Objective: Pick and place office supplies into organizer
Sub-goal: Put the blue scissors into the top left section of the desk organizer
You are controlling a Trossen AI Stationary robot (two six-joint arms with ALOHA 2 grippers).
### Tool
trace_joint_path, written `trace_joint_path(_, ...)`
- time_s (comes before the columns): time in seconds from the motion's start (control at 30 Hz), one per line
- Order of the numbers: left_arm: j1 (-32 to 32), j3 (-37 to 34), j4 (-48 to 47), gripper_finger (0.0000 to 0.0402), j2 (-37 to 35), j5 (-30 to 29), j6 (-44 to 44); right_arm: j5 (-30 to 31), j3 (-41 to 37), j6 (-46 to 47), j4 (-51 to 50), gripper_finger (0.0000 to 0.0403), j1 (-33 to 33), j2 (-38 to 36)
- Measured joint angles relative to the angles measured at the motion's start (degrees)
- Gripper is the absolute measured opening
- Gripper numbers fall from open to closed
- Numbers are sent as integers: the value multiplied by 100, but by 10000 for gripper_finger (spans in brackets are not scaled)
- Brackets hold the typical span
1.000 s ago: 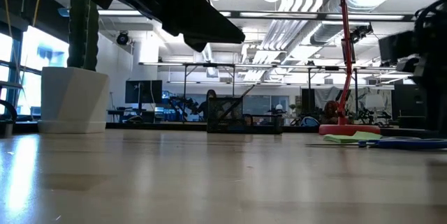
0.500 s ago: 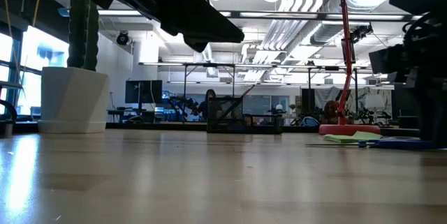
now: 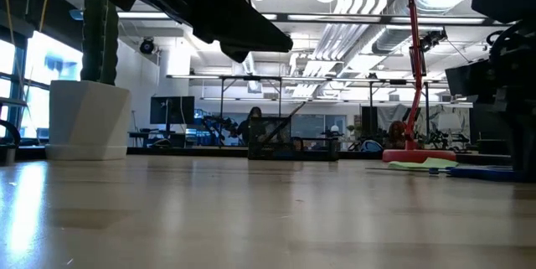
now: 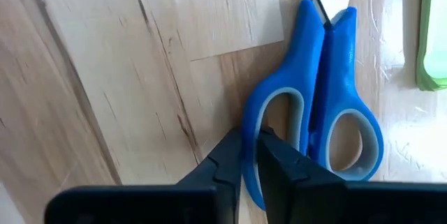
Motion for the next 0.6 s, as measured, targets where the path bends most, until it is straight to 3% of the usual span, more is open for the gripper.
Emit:
trace_joint_path(0.2, 0, 0, -9, 2, 0, -42, 67, -65, 214, -42, -422, 18, -2, 6)
trace_joint_path(0.6, 0, 0, -681, 3, -435, 40, 119, 270, 2163, -617, -2870, 16, -263, -6)
